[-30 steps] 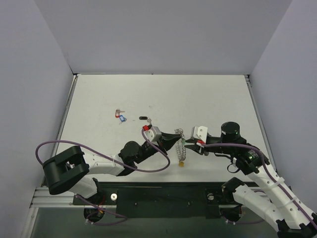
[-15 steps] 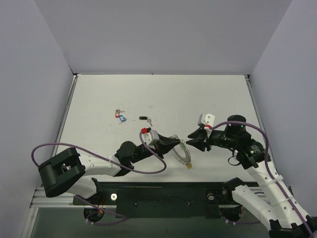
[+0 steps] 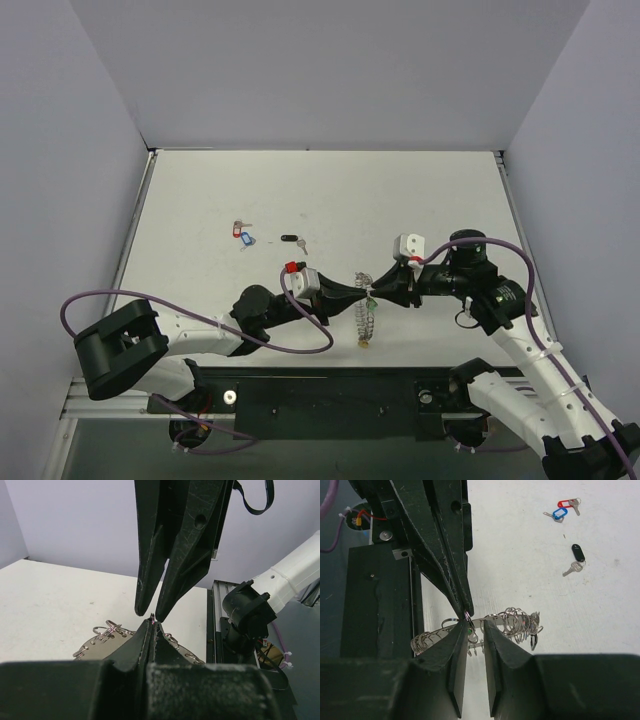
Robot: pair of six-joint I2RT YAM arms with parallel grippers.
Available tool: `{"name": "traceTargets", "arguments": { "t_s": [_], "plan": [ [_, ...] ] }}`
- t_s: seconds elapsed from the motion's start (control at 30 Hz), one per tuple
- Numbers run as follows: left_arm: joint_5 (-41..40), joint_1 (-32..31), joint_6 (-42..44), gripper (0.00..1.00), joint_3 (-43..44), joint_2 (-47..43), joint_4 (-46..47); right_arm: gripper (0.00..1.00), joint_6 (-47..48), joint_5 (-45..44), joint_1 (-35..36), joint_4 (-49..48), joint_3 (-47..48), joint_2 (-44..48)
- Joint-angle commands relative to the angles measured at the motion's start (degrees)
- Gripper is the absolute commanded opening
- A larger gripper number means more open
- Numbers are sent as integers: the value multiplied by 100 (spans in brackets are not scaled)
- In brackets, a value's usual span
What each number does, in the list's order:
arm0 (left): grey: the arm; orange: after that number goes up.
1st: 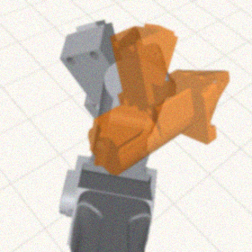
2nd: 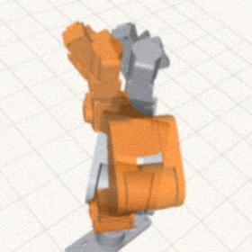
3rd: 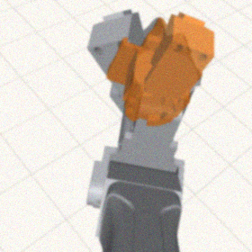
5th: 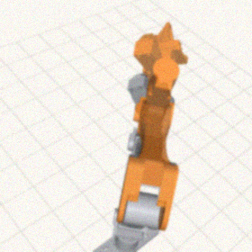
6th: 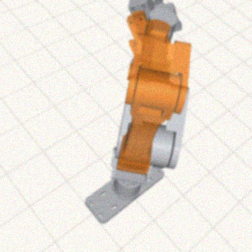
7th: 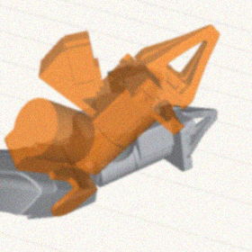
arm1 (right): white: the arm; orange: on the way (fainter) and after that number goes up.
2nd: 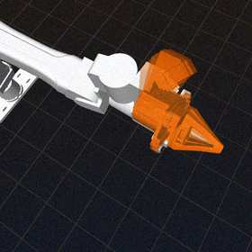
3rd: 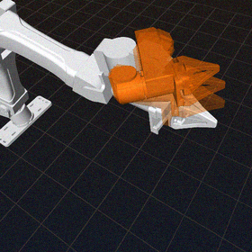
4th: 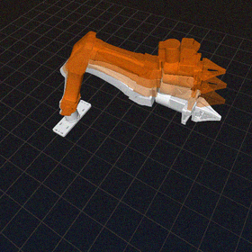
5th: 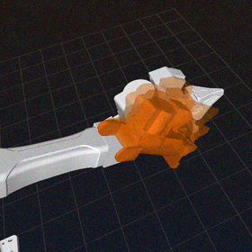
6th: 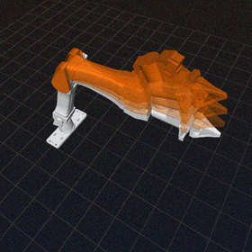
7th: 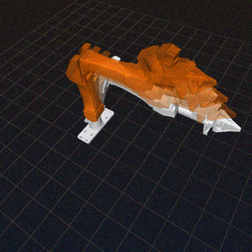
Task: Put the keys on the keyring
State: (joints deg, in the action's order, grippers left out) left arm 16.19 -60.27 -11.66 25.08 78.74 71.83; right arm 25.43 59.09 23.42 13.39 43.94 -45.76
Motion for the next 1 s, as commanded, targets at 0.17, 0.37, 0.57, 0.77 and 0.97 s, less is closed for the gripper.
{"name": "traceTargets", "arguments": {
  "t_s": [0.17, 0.37, 0.57, 0.77, 0.97],
  "plan": [
    [131, 15, -135, 0, 181, -131, 1570, 10, 348, 489, 66, -65, -105, -38],
    [113, 15, -179, 0, 173, -122, 1623, 9, 577, 428, 66, 50, -114, -39],
    [113, 15, -223, 0, 164, -105, 1667, 3, 630, 419, 128, 50, -140, -65],
    [113, 15, -302, 0, 181, -43, 1738, 0, 665, 428, 137, 24, -141, -56],
    [-54, 24, -442, 0, 155, -16, 1650, 0, 490, 201, 128, 173, 70, -38]
  ]
}}
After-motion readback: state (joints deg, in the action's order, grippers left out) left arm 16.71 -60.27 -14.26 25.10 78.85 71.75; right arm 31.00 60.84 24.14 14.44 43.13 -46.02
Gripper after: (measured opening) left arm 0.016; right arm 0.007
